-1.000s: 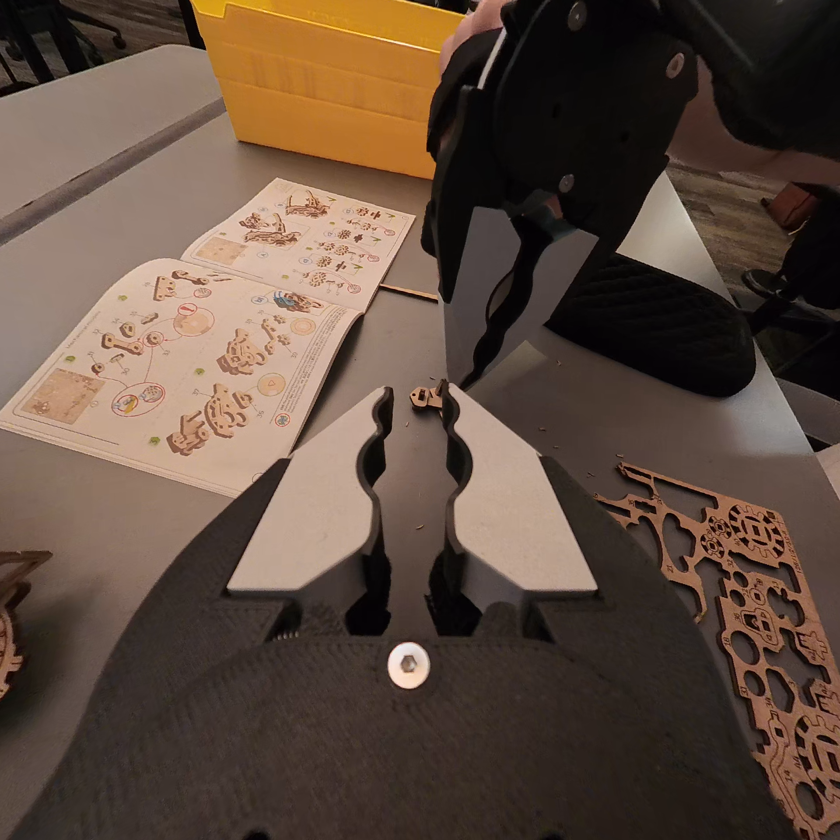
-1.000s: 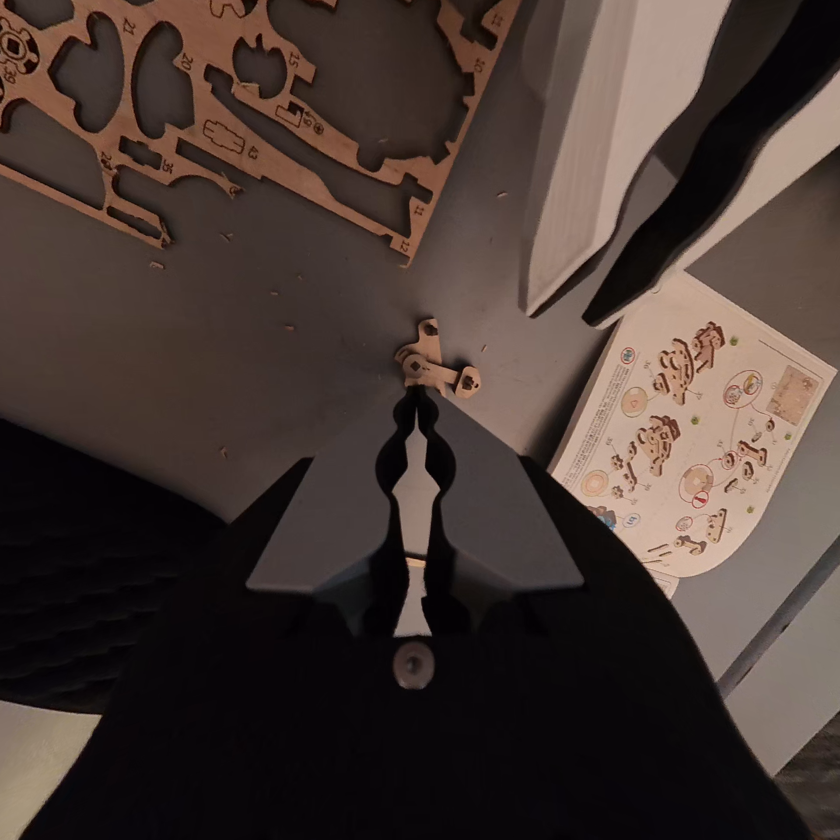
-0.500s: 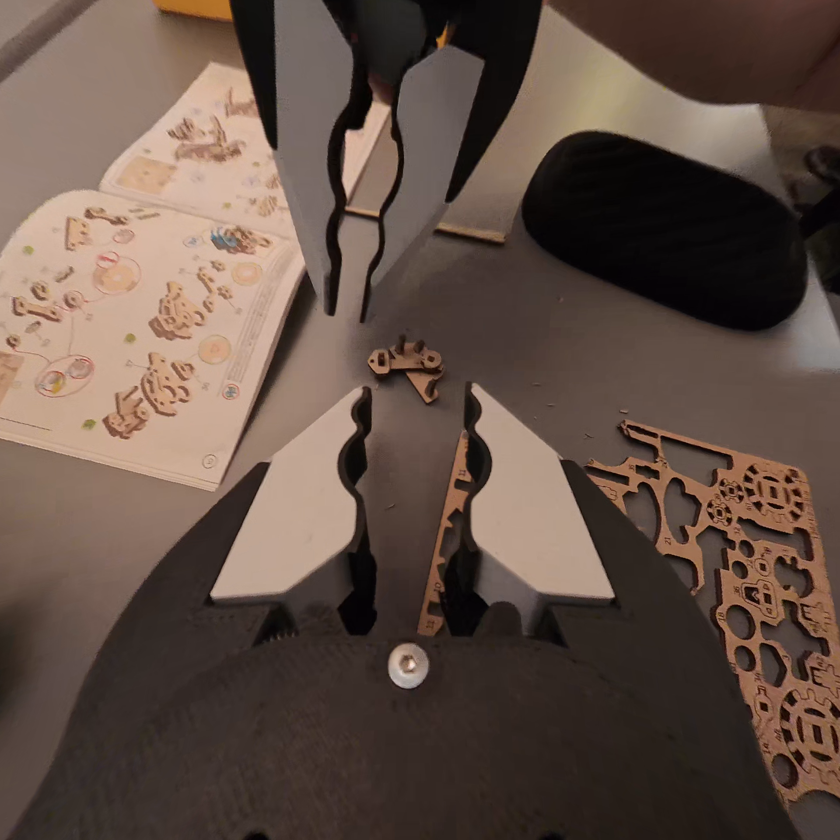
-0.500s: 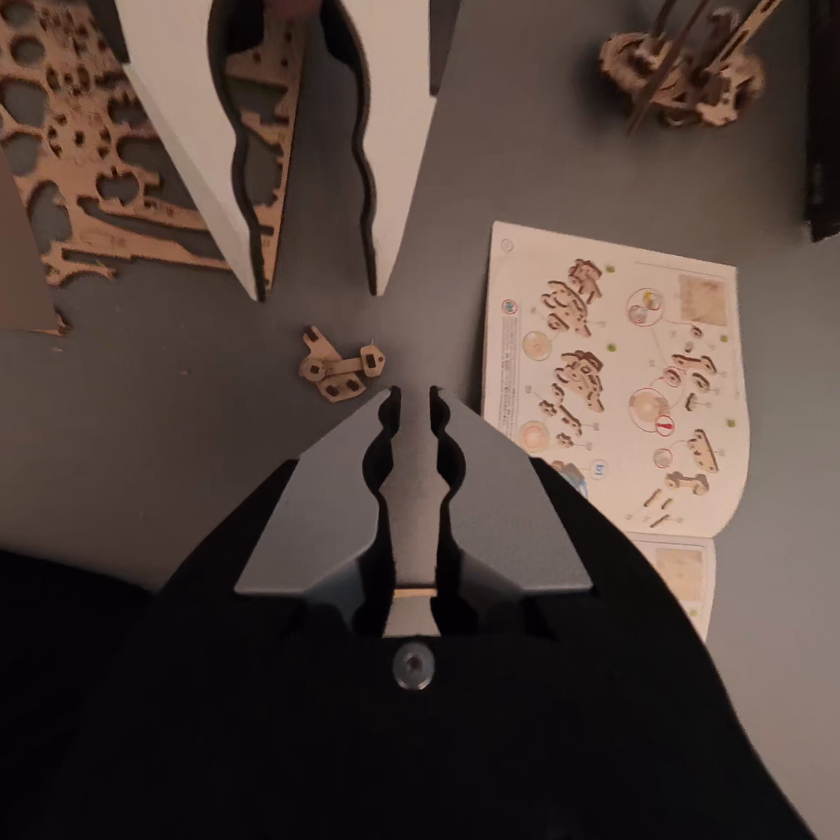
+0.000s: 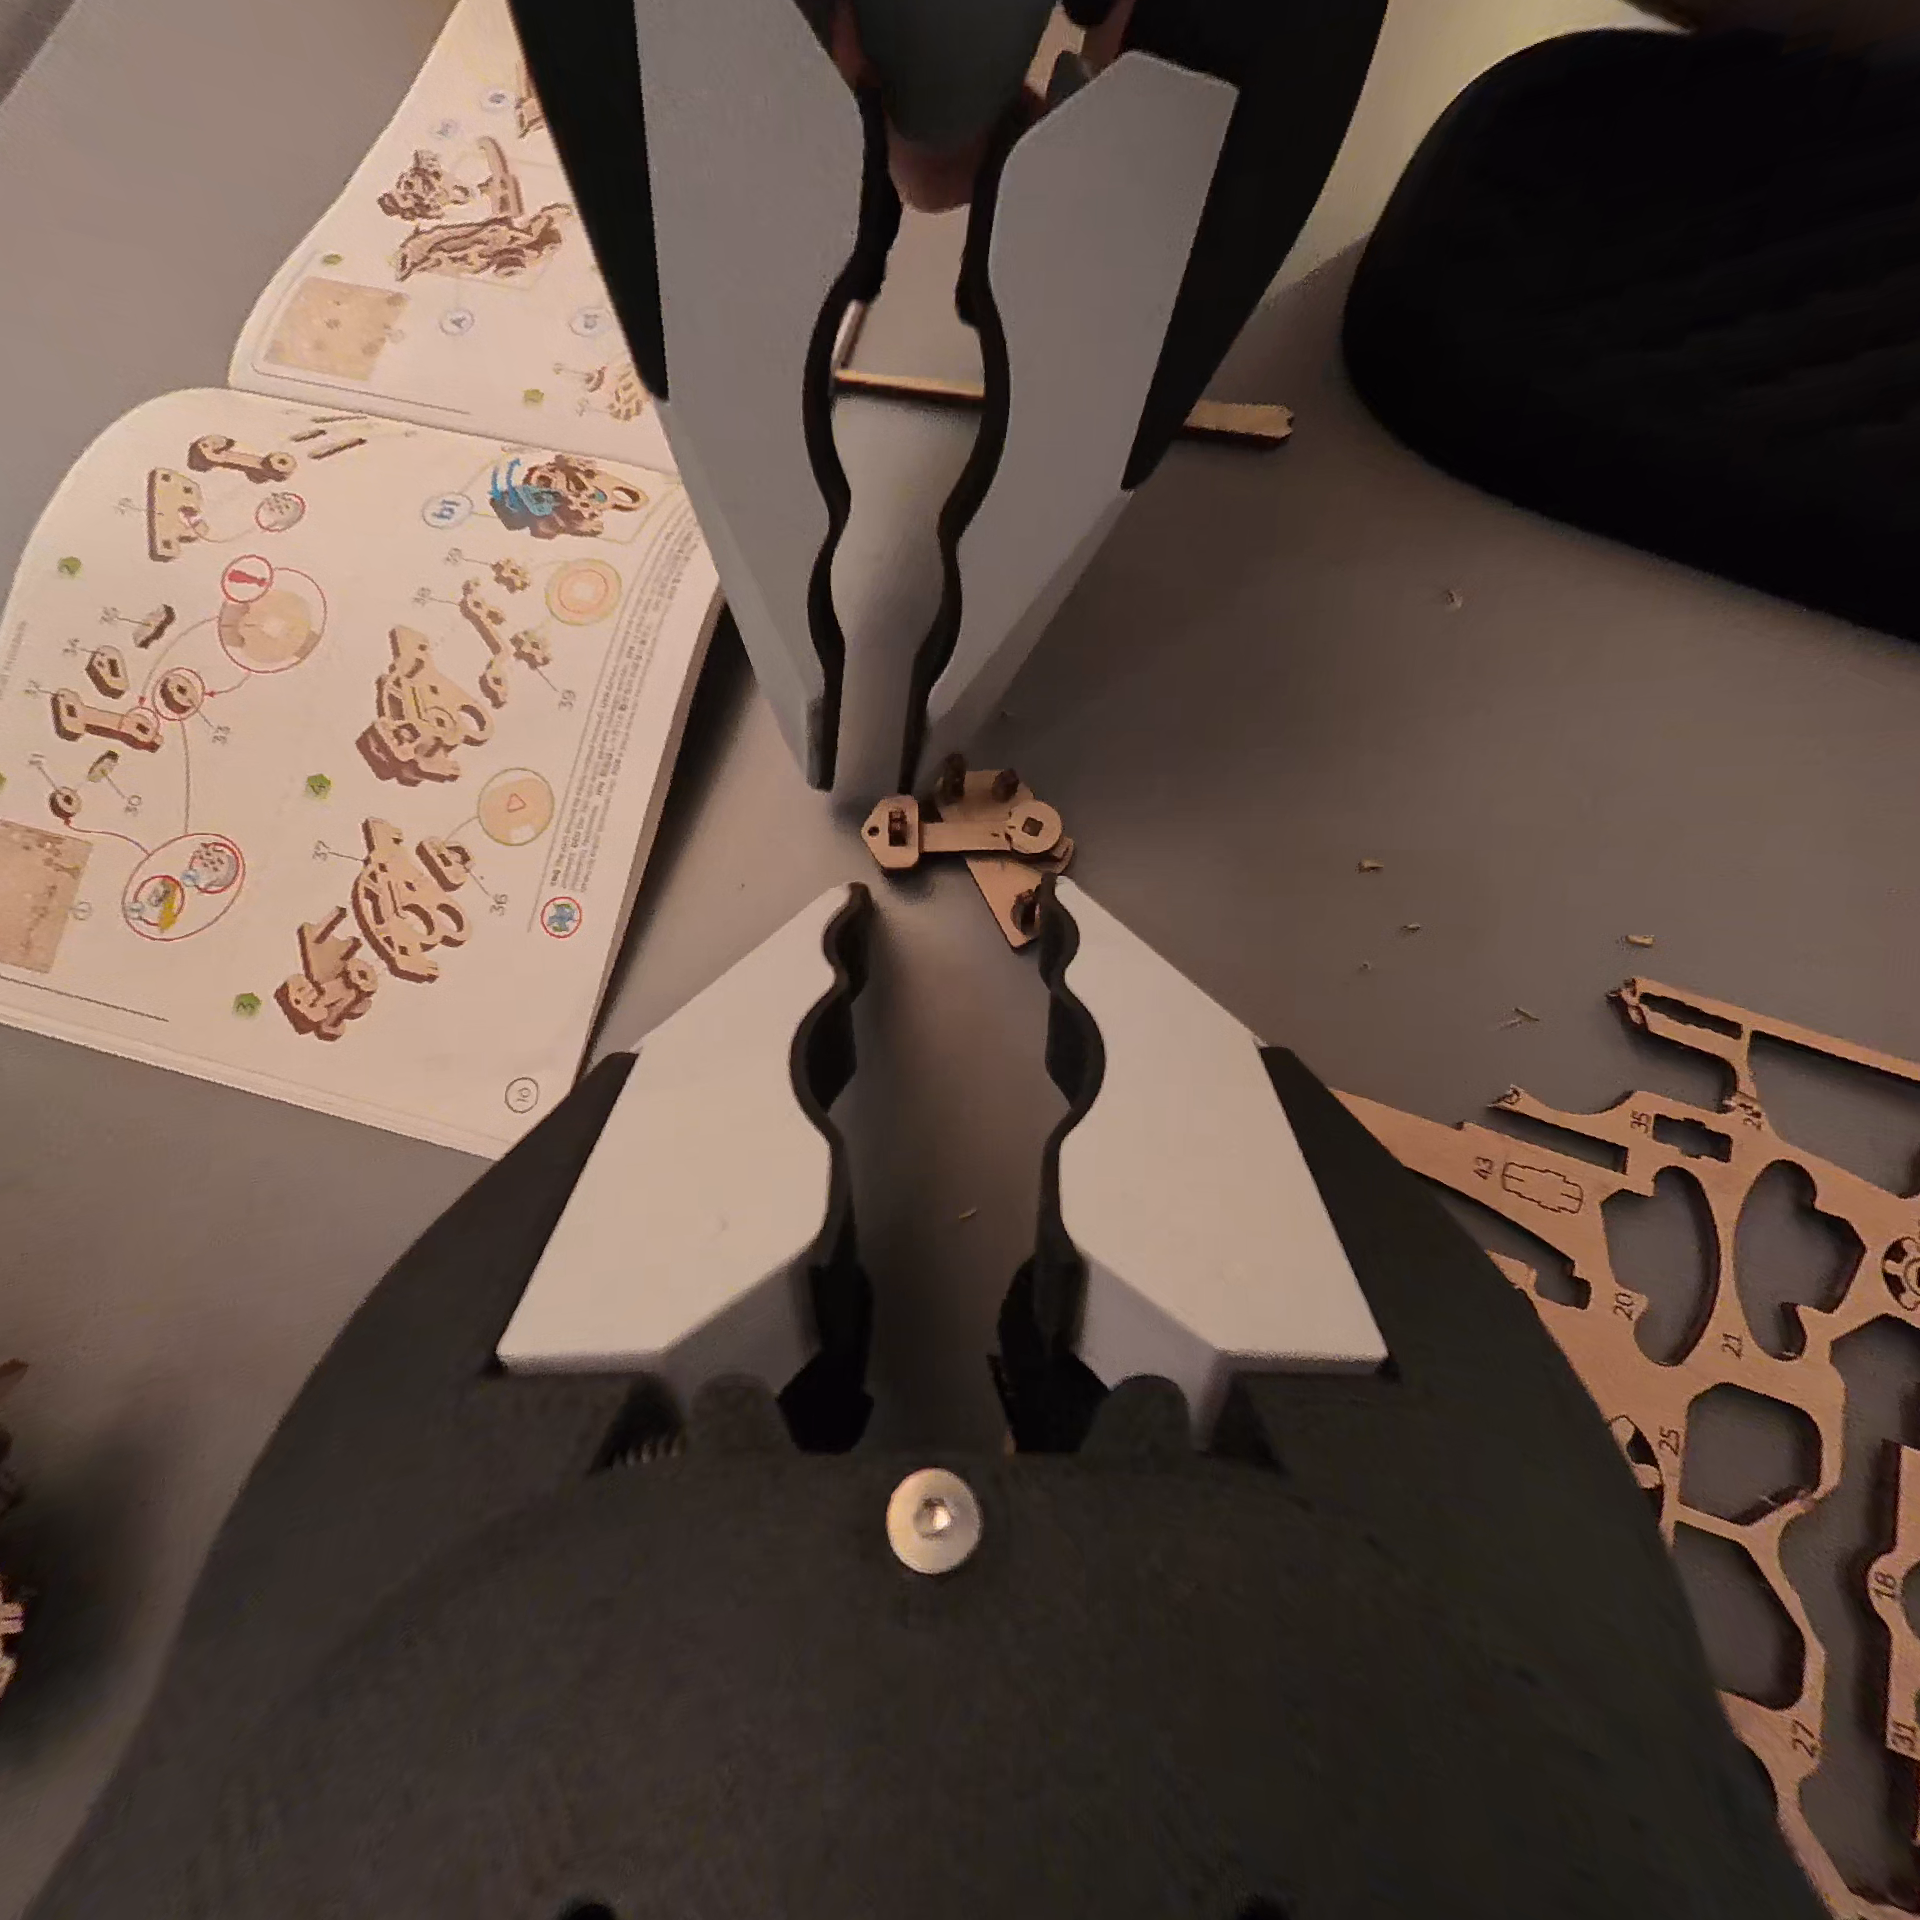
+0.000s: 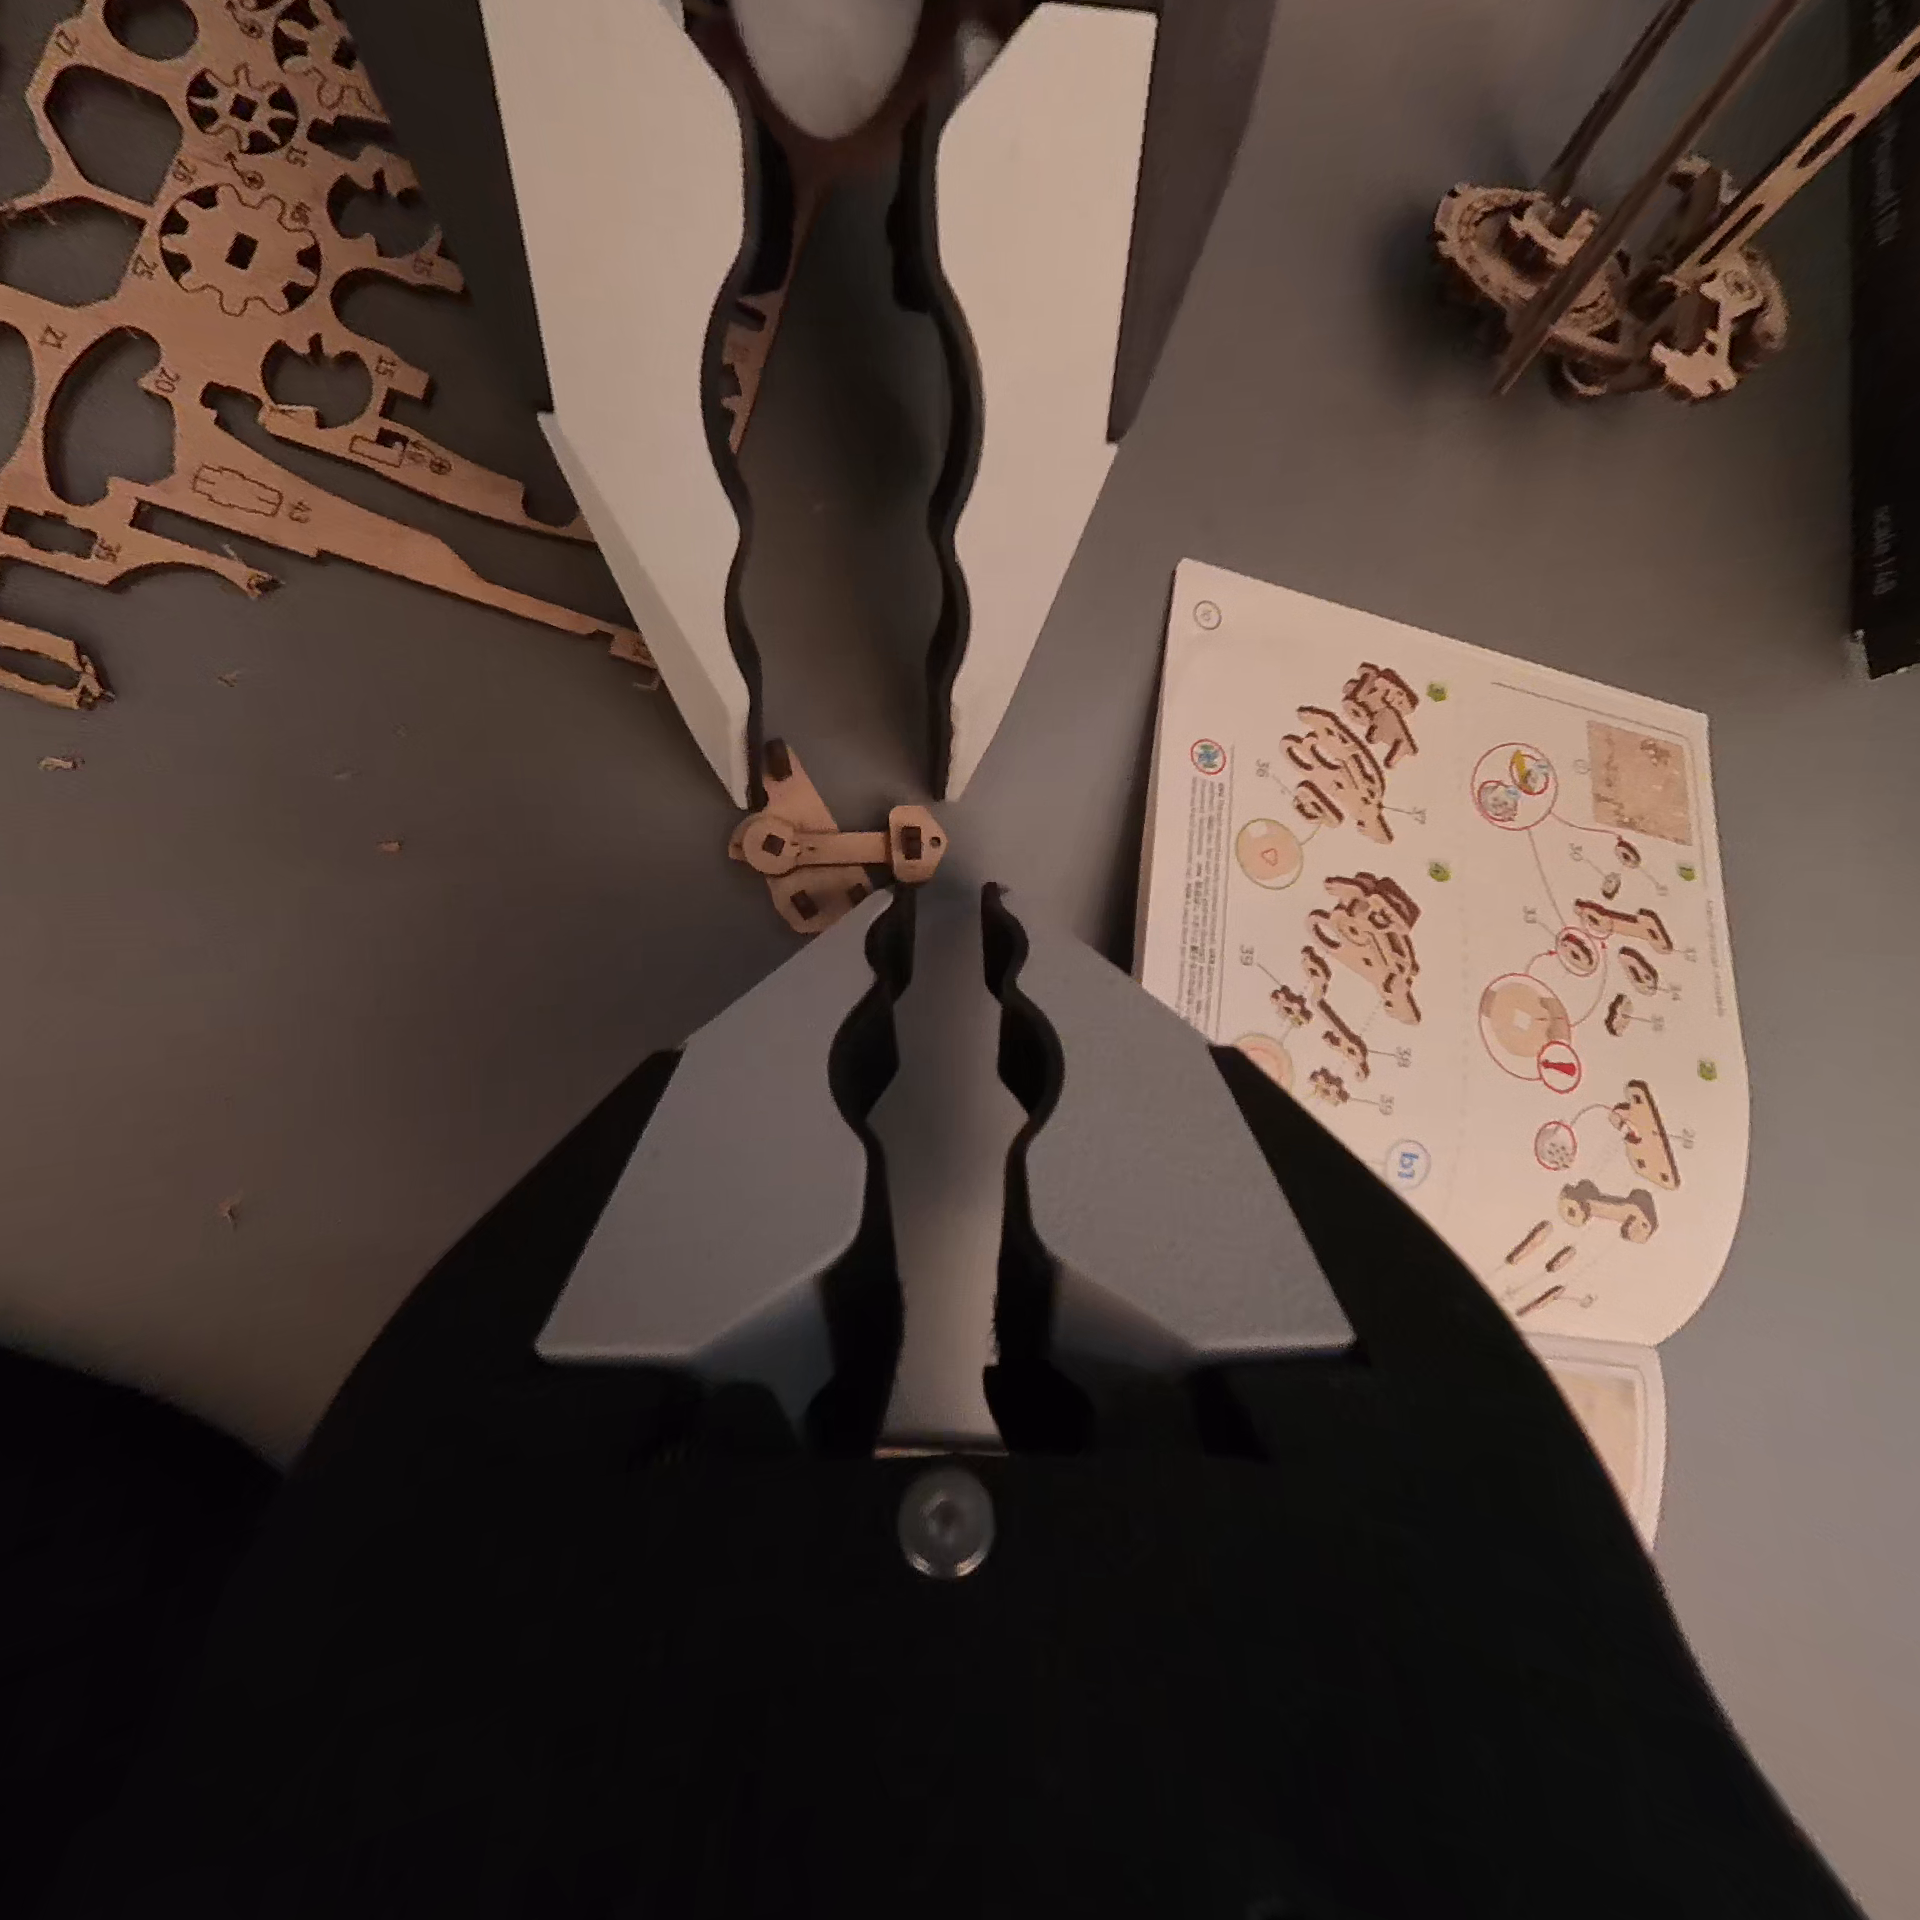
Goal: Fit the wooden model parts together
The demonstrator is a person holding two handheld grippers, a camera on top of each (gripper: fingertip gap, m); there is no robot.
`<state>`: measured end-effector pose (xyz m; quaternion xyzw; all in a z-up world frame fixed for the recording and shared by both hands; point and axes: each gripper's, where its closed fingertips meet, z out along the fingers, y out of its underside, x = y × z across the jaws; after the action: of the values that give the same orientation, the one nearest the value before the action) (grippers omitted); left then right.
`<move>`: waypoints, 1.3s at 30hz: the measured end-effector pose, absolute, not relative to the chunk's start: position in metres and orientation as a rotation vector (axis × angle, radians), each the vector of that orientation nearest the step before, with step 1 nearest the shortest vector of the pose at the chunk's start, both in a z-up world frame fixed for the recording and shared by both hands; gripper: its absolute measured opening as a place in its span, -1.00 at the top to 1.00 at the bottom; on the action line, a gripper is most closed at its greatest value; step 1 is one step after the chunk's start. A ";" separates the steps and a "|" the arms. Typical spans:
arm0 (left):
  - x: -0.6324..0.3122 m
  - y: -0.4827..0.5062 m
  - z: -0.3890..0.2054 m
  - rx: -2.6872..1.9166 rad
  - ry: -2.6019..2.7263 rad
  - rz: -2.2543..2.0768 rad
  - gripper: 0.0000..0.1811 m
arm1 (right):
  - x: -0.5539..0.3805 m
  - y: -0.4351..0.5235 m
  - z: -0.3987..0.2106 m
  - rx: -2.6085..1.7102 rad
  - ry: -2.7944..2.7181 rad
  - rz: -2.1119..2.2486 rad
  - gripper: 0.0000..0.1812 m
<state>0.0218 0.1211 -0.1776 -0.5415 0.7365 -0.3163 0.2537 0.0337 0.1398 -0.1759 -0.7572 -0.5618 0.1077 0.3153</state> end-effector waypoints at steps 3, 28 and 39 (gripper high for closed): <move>0.021 0.121 -0.178 -1.479 2.005 -0.877 0.66 | 0.030 0.143 -0.174 -1.955 -1.494 0.310 0.90; 0.024 0.114 -0.154 -1.393 2.159 -1.222 0.37 | 0.024 0.107 -0.173 -1.953 -1.435 0.601 0.79; 0.019 0.106 -0.168 -1.391 2.243 -1.209 0.35 | 0.024 0.109 -0.174 -1.926 -1.451 0.587 0.79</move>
<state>0.0188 0.1064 -0.1684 -0.4756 0.7673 -0.4135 0.1190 0.0237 0.1086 -0.1736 -0.7342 -0.5530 0.2239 0.3240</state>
